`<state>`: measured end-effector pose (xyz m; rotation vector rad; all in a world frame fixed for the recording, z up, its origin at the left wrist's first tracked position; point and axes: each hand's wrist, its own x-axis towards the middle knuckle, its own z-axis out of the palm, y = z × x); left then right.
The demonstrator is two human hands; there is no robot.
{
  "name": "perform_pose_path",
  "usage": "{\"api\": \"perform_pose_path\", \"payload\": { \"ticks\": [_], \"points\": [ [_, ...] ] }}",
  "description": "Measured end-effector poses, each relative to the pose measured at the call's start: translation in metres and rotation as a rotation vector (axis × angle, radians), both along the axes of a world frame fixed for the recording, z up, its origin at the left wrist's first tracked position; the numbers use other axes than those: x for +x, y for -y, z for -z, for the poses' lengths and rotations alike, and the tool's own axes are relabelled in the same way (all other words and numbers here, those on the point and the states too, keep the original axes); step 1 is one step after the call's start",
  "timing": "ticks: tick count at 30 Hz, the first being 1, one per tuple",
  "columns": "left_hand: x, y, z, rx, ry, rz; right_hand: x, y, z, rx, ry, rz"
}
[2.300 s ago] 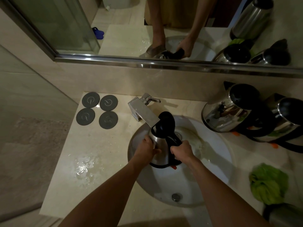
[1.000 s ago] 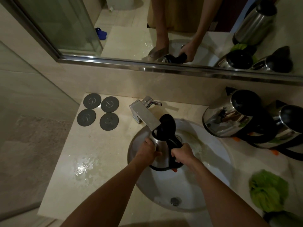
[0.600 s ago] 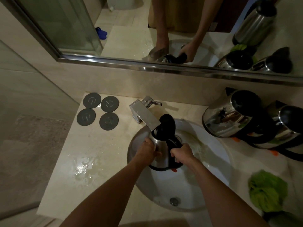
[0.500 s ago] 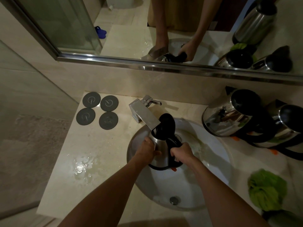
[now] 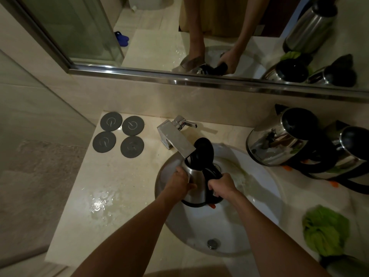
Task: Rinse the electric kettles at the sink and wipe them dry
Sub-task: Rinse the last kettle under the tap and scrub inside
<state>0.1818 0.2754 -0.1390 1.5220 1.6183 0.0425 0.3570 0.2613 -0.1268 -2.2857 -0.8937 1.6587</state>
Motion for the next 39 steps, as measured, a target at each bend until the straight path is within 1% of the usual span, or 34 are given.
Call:
{"api": "perform_pose_path", "payload": {
  "ticks": [16, 30, 39],
  "points": [
    [0.0001, -0.0003, 0.0022, -0.042, -0.016, -0.016, -0.0005, 0.0005, 0.0028, 0.001, 0.001, 0.007],
    [-0.0004, 0.0010, 0.0020, -0.016, 0.013, -0.009, -0.0004, 0.0004, -0.0038, 0.014, 0.012, 0.017],
    [0.0019, 0.0001, 0.0006, -0.021, -0.015, -0.010, 0.0023, 0.0002, -0.0030, 0.024, 0.021, -0.018]
  ]
}}
